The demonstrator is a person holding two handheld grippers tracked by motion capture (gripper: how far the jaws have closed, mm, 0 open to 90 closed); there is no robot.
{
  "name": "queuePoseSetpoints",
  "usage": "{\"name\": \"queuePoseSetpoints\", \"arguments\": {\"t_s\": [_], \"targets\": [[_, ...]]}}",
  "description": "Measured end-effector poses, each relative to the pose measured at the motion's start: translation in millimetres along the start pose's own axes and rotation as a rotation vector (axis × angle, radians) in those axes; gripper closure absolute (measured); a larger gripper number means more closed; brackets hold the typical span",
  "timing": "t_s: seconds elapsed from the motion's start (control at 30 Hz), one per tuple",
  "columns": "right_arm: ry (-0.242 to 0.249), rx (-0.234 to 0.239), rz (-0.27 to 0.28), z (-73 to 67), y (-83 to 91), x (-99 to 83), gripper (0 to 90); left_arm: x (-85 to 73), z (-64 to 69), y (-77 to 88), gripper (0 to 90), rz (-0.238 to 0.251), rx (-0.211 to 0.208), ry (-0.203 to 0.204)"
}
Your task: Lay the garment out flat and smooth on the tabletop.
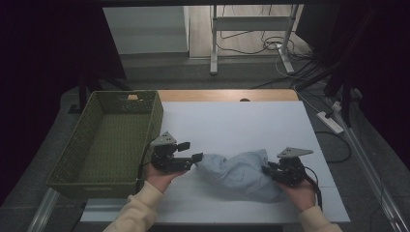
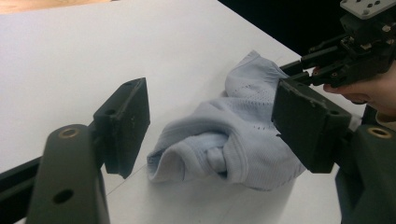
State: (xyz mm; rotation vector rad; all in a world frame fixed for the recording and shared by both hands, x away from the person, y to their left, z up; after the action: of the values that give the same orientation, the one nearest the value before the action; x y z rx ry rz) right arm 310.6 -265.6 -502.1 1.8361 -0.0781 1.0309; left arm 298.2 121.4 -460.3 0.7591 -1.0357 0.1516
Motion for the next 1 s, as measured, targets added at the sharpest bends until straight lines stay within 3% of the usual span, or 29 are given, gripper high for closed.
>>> {"name": "queuePoseSetpoints", "arguments": {"t_s": [0.07, 0.13, 0.2, 0.4, 0.5, 0.7, 0.87, 1.0], "targets": [[0.003, -0.027, 0.02, 1.2, 1.7, 0.9, 51.8, 0.0, 0.0, 0.0, 28.1, 0.001, 0.001, -0.001], [0.004, -0.037, 0.041, 1.8, 4.1, 2.3, 47.0, 0.1, 0.2, 0.1, 28.1, 0.002, 0.002, -0.002], [0.001, -0.053, 0.095, 2.9, 10.4, 7.4, 39.9, 0.1, 0.1, 0.1, 28.1, 0.003, 0.002, -0.002], [0.01, -0.076, 0.14, 1.5, 14.8, 20.4, 38.2, 0.4, 0.4, -0.1, 28.1, 0.004, 0.002, -0.002], [0.011, -0.064, 0.161, -0.8, 10.7, 33.0, 37.4, 1.0, 0.8, 0.5, 28.2, 0.009, 0.002, -0.004], [0.022, -0.021, 0.162, -6.5, -9.5, 62.8, 35.9, 1.1, 0.7, 0.2, 28.2, 0.007, 0.003, -0.004], [0.031, 0.026, 0.134, -11.9, -35.9, 86.7, 35.6, 1.1, -0.2, 1.8, 28.2, 0.012, 0.006, -0.002], [0.052, 0.034, 0.093, -20.4, -58.8, 97.8, 35.7, 0.9, -1.3, 3.1, 28.1, 0.014, 0.007, -0.002]]}}
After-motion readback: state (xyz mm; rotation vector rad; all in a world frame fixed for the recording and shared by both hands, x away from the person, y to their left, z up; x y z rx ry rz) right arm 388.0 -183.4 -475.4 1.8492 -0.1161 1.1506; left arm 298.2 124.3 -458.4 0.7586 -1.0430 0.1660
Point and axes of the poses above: each handheld gripper's, and its own axes: y roughly backward along the jaws, x roughly out of its top, z roughly to its right, the point moved 1 cm from there along -y, roughly forward along the jaws, and after that the axes turned 4 degrees about -y, right-handed, at the moved point
